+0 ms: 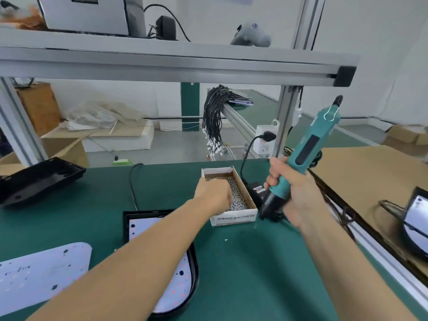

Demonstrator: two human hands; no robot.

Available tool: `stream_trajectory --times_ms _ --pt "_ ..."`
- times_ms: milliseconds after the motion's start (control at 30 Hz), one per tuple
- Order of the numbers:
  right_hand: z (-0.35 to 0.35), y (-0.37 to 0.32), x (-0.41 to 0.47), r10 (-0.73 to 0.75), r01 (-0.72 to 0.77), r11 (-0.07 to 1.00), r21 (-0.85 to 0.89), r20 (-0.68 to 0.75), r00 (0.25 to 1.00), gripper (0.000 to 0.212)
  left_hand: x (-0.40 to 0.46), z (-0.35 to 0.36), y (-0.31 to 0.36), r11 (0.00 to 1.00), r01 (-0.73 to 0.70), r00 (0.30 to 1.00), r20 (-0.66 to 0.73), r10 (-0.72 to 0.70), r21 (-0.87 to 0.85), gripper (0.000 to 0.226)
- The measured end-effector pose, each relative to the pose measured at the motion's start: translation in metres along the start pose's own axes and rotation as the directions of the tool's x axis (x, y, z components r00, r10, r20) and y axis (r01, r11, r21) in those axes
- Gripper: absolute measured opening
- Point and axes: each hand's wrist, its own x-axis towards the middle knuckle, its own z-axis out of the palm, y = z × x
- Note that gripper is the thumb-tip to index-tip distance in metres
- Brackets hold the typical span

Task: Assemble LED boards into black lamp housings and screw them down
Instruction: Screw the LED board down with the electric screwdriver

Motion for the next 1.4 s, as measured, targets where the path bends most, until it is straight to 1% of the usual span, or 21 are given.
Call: stream_trajectory --times_ms 33,100,167,300,433,500,567,633,700,767,900,1100,1200,1267,1300,1367,1400 --pt "-0.001 0.000 -0.001 -0.001 0.001 1.000 0.019 -0.008 1.000 0.027 0.006 0.008 0.000 0.999 0.013 1.000 0.016 -0.013 0.039 0.021" --pt "-0.003 0.000 -0.004 -0.003 0.004 1.000 0.016 -0.008 1.000 0.025 0.012 0.019 0.000 0.998 0.031 0.999 0.010 -0.032 0.046 0.021" --pt "-0.005 0.000 -0.006 -0.027 0.028 0.999 -0.029 0.006 1.000 0.020 0.016 0.021 0.000 0.999 0.037 0.999 0.010 -0.037 0.040 0.019" --pt "-0.003 -0.001 -0.008 -0.048 0.050 0.991 -0.125 0.018 0.999 0.020 0.023 0.020 0.001 0.997 0.038 0.998 0.054 -0.042 0.066 0.021" --pt "0.002 0.000 -0.010 -0.046 0.050 0.985 -0.166 0.023 0.999 0.018 0.021 0.024 0.003 0.993 0.034 0.999 -0.011 -0.033 0.111 0.029" --pt "0.002 0.001 -0.011 -0.033 0.036 0.985 -0.170 0.019 0.999 0.018 0.020 0.027 0.002 0.996 0.058 0.998 -0.033 -0.056 0.075 0.030" --pt "0.003 0.003 -0.013 -0.019 0.021 0.983 -0.184 0.009 1.000 0.018 0.018 0.027 -0.001 0.995 0.099 0.995 -0.030 -0.098 0.022 0.029" --pt "0.004 0.003 -0.015 -0.016 0.015 0.979 -0.202 -0.003 1.000 0.018 0.016 0.026 -0.003 0.992 0.123 0.992 -0.019 -0.123 0.004 0.028" --pt "0.006 0.003 -0.016 -0.015 0.012 0.980 -0.199 -0.014 1.000 0.018 0.015 0.025 -0.004 0.993 0.116 0.993 -0.009 -0.116 0.008 0.025" --pt "0.007 0.002 -0.016 -0.012 0.009 0.982 -0.191 -0.013 1.000 0.018 0.013 0.025 -0.004 0.994 0.110 0.993 -0.030 -0.110 -0.013 0.020" --pt "0.007 -0.001 -0.018 -0.002 0.003 0.985 -0.174 0.006 1.000 0.019 0.008 0.024 -0.010 0.985 0.099 0.989 -0.100 -0.113 -0.141 0.014" --pt "0.011 0.001 -0.019 0.004 -0.003 0.990 -0.143 0.001 1.000 0.021 -0.004 0.021 -0.016 0.954 0.071 0.979 -0.164 -0.123 -0.292 0.016" --pt "0.012 0.001 -0.020 0.003 -0.003 0.989 -0.146 0.005 1.000 0.020 -0.007 0.013 -0.014 0.899 0.088 0.978 -0.136 -0.161 -0.429 0.014" --pt "0.012 0.001 -0.020 -0.002 0.002 0.990 -0.143 0.004 1.000 0.019 -0.010 0.007 -0.014 0.841 0.110 0.974 -0.110 -0.196 -0.530 0.012" --pt "0.012 0.001 -0.021 -0.007 0.007 0.991 -0.136 0.000 1.000 0.020 -0.012 0.005 -0.016 0.773 0.108 0.973 -0.094 -0.212 -0.625 0.012" --pt "0.013 0.001 -0.020 -0.025 0.023 0.992 -0.123 -0.013 1.000 0.023 -0.016 0.000 -0.018 0.597 0.096 0.970 -0.059 -0.235 -0.797 0.016" --pt "0.015 0.002 -0.020 -0.035 0.032 0.992 -0.121 -0.021 0.999 0.024 -0.018 -0.002 -0.019 0.565 0.096 0.966 -0.059 -0.251 -0.820 0.017"
